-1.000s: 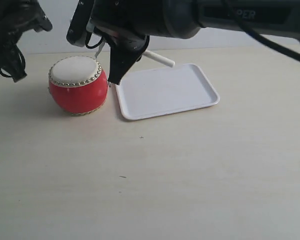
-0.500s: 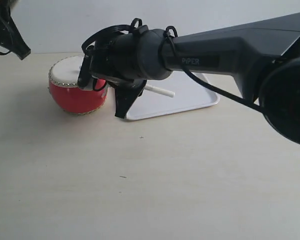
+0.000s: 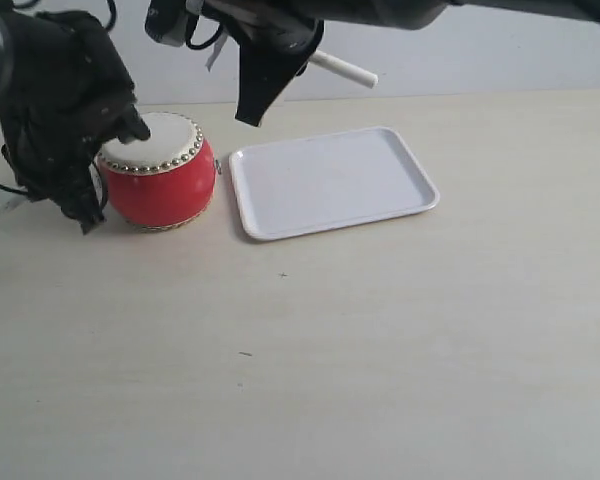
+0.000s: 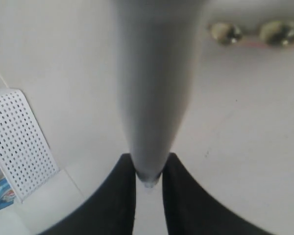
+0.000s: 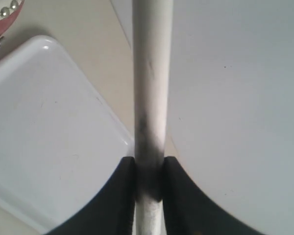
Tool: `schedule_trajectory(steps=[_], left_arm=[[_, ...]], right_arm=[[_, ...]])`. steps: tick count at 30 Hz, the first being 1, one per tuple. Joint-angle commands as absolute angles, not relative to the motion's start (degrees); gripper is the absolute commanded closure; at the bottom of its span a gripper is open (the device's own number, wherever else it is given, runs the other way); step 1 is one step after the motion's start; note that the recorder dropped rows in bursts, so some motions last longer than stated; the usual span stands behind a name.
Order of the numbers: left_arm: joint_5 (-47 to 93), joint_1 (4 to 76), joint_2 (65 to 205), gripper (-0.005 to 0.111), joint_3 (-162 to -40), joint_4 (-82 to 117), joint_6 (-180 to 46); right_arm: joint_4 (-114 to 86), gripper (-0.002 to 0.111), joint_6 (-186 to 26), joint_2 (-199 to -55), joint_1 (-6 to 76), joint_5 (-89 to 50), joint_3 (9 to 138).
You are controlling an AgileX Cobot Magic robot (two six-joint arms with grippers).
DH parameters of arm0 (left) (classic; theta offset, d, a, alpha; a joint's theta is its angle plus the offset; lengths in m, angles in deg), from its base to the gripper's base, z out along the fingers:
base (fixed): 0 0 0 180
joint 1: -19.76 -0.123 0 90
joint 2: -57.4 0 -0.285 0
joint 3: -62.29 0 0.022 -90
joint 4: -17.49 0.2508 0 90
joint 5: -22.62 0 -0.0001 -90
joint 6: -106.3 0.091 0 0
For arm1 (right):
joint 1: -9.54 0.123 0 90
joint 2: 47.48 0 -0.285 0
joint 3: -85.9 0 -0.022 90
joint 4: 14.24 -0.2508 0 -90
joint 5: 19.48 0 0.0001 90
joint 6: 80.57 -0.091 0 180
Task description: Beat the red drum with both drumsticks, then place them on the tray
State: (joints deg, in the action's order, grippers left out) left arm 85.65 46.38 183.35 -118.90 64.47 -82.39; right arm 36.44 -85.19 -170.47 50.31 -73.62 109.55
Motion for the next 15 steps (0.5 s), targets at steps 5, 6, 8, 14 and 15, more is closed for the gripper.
schedule_trajectory(steps=[5, 6, 8, 14, 15], left_arm=[[87.6, 46.6, 188.0, 0.107, -119.3, 67.4, -82.8], [87.6, 46.6, 187.8, 0.107, -119.6, 67.2, -82.8], [87.8, 46.6, 186.8, 0.107, -120.4, 66.7, -83.1], [88.3, 46.6, 181.1, 0.107, -121.8, 66.0, -83.1], [88.6, 46.6, 179.9, 0.107, -122.0, 66.0, -82.9]], right_arm=[[35.4, 0.108, -85.2, -169.5, 50.2, -73.8, 109.7], [35.1, 0.108, -85.2, -169.6, 50.2, -73.5, 109.7], [34.1, 0.108, -85.2, -170.2, 50.2, -72.9, 109.7], [33.1, 0.108, -85.2, -173.8, 50.1, -71.5, 109.7], [33.1, 0.108, -85.2, -174.8, 50.0, -71.3, 109.7]])
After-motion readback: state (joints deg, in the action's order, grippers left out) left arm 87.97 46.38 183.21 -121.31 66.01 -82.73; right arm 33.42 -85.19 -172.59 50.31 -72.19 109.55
